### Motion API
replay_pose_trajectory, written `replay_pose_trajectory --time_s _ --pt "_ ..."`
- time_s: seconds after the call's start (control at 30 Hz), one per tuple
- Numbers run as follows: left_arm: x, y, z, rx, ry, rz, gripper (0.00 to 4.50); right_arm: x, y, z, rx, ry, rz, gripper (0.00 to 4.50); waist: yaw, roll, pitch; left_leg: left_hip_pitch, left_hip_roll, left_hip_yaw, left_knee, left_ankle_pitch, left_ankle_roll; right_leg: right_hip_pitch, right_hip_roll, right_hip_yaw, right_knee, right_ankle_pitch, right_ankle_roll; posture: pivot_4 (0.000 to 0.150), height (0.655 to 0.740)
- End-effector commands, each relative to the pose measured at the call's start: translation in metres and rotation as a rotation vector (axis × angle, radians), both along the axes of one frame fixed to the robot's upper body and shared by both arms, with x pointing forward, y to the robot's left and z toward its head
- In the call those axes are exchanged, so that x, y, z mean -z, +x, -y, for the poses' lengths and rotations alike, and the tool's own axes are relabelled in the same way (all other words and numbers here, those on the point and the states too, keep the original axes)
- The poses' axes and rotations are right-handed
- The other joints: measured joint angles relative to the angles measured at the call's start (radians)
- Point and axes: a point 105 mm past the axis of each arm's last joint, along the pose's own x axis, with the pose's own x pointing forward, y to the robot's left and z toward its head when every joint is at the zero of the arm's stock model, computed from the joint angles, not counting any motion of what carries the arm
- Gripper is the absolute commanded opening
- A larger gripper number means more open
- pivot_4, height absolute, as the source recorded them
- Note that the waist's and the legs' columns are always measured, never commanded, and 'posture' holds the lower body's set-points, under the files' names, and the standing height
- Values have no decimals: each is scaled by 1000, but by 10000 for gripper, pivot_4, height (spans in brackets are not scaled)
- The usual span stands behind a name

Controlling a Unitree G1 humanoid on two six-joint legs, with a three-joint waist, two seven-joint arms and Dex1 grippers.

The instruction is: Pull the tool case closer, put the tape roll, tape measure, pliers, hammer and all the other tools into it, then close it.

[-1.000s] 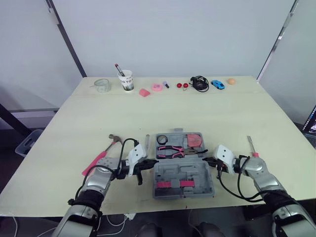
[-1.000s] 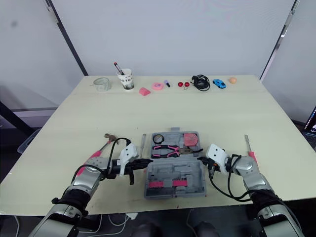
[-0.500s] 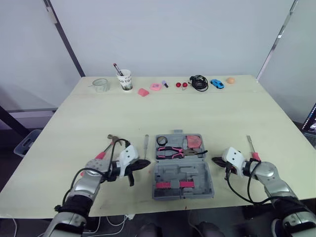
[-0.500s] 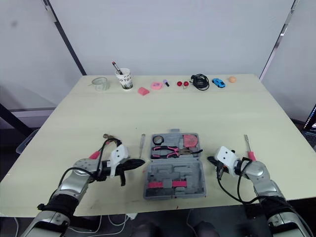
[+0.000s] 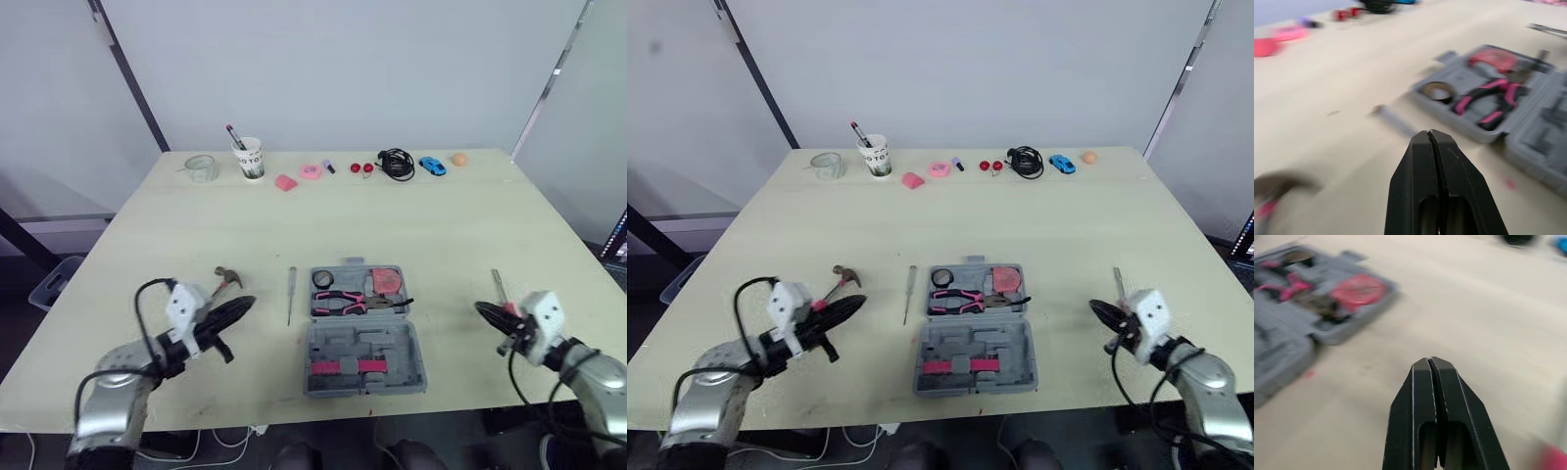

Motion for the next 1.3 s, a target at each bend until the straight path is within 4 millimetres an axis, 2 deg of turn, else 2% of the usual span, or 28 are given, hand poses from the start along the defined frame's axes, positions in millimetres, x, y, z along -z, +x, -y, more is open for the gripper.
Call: replay_pose_trajectory --time_s 0.03,0.07,0.1,0.17,0.2,0.27,0.3,0.33,0.37,0.57,0.73,0.8,0.87,1.0,1.17,1.3 --pt "-13 -13 -23 -121 -19 49 5650 -16 -9 23 83 5 43 13617 0 0 0 0 0 0 0 0 0 0 0 0 0 0 0 1500 7400" --pt "-10 -19 -33 -176 -28 41 8017 -16 -14 32 122 17 40 16965 0 0 0 0 0 0 0 0 0 0 0 0 0 0 0 1500 7400" --pt "-7 -25 -43 -226 -27 31 13169 -16 -19 40 160 31 38 22966 0 0 0 0 0 0 0 0 0 0 0 0 0 0 0 1500 7400" --pt "-2 -35 -60 -311 -19 24 20091 -14 -28 54 221 41 31 30149 1 0 0 0 0 0 0 0 0 0 0 0 0 0 0 1500 7400" --pt "-1 -39 -67 -352 -23 23 26885 -12 -32 60 242 40 26 36876 1 0 0 0 0 0 0 0 0 0 0 0 0 0 0 1500 7400" --pt "3 -49 -86 -442 -28 11 32909 -10 -43 74 303 50 18 43062 2 0 0 0 0 0 0 0 0 0 0 0 -1 0 0 1500 7400" --pt "5 -52 -92 -466 -30 8 37486 -9 -46 78 322 54 16 44735 2 0 0 0 0 0 0 0 0 0 0 0 -1 0 0 1500 7400" --pt "6 -55 -96 -484 -34 2 43020 -8 -50 82 336 55 12 45000 2 0 0 0 0 0 0 0 0 0 0 0 -1 0 0 1500 7400" --pt "9 -59 -99 -500 -33 -7 44608 -7 -53 85 349 53 6 45000 2 0 0 0 0 0 0 0 0 0 0 0 -1 0 0 1500 7400" --pt "33 -90 -108 -554 -10 -84 44608 15 -94 110 448 35 -79 45000 1 -1 0 0 0 0 -2 0 0 -1 -2 0 -4 0 0 1500 7400" --pt "33 -88 -103 -538 -14 -80 44608 17 -97 111 446 27 -81 45000 1 -1 0 1 0 0 -2 -1 0 -1 -8 -1 -4 0 0 1500 7400" --pt "31 -82 -95 -497 -5 -73 44608 16 -95 109 420 17 -82 45000 1 -1 0 1 0 0 -2 -1 -1 -1 -10 -3 -4 0 0 1500 7400" --pt "25 -70 -84 -448 2 -51 44608 11 -89 95 329 60 -90 45000 1 0 0 1 0 1 -2 -1 0 -1 -11 -3 -4 0 0 1500 7400" --pt "7 -51 -71 -499 -51 5 44608 -8 -72 66 165 46 -44 45000 2 0 0 0 0 0 -2 -1 0 -1 -11 -4 -4 0 -1 1500 7400" --pt "8 -39 -46 -509 -49 -11 44608 -23 -59 33 -10 34 0 45000 1 -1 0 0 0 1 -3 -1 0 -1 -8 -4 -4 0 -1 1500 7400" --pt "1 -17 -15 -522 -85 -7 44608 -33 -46 5 -153 16 19 45000 5 -2 1 0 -1 1 -2 0 0 0 -6 -4 -4 0 0 1500 7400"
